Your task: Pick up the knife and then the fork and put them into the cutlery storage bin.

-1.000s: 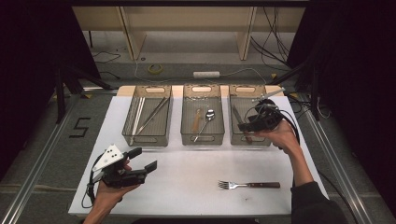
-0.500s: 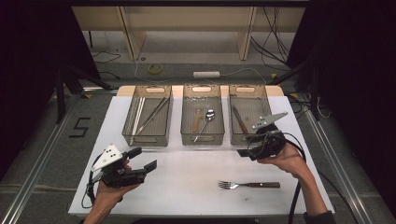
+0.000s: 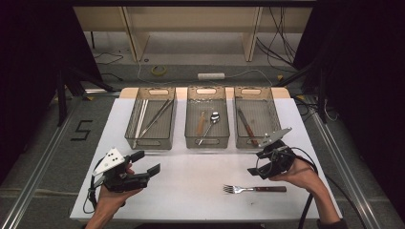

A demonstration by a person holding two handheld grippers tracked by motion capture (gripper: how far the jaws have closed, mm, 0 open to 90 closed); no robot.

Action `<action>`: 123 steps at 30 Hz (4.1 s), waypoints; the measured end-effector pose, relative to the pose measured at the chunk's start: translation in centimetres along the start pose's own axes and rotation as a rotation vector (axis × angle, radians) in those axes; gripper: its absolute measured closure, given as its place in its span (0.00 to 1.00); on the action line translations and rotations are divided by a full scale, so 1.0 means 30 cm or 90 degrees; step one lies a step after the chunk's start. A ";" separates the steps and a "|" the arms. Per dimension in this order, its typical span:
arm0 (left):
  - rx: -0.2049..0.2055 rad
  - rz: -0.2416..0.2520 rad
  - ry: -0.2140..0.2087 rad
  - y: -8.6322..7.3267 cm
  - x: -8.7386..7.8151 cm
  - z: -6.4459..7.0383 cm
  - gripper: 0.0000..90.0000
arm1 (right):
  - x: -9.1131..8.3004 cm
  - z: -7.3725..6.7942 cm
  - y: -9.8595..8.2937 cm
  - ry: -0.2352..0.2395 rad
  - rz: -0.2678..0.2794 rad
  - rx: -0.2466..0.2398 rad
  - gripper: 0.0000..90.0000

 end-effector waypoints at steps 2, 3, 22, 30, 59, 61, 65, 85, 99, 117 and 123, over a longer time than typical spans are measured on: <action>-0.002 0.001 -0.002 0.001 0.000 0.001 0.21 | 0.013 0.004 -0.022 -0.007 -0.016 0.001 0.34; -0.002 0.002 -0.001 0.002 0.000 0.001 0.21 | 0.017 0.004 -0.034 -0.008 -0.027 0.007 0.33; -0.004 0.002 0.001 0.000 -0.005 -0.003 0.21 | 0.075 -0.032 -0.130 0.001 -0.120 -0.006 0.34; -0.003 0.000 0.002 -0.001 -0.003 -0.003 0.21 | 0.114 -0.033 -0.170 0.002 -0.166 -0.021 0.38; 0.000 0.000 0.002 -0.002 -0.004 -0.002 0.21 | 0.129 -0.038 -0.224 -0.022 -0.245 -0.074 0.72; 0.001 0.000 0.002 -0.001 -0.004 -0.002 0.21 | 0.130 -0.041 -0.223 -0.022 -0.247 -0.078 0.73; 0.002 -0.001 0.002 -0.002 -0.004 -0.001 0.21 | 0.130 -0.046 -0.222 -0.022 -0.255 -0.102 0.75; 0.000 -0.001 0.004 -0.002 -0.004 -0.006 0.21 | 0.133 -0.055 -0.222 0.003 -0.260 -0.121 0.86; -0.001 -0.005 0.009 -0.004 -0.001 -0.006 0.21 | 0.104 -0.043 -0.177 -0.009 -0.186 -0.099 0.86; -0.008 0.004 0.015 0.000 -0.003 -0.014 0.21 | -0.015 0.037 -0.047 -0.006 0.017 0.026 0.86; -0.007 0.003 0.016 0.000 -0.001 -0.015 0.21 | -0.046 0.082 0.016 -0.015 0.057 0.039 0.86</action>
Point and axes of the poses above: each handheld gripper's, and its own axes: x roughly forward along the jaws, y roughly out of its top, z roughly to its right, the point moved 7 cm from there along x, roughly forward along the jaws, and after that the axes turned 5 degrees about y, right-handed, at the moved point
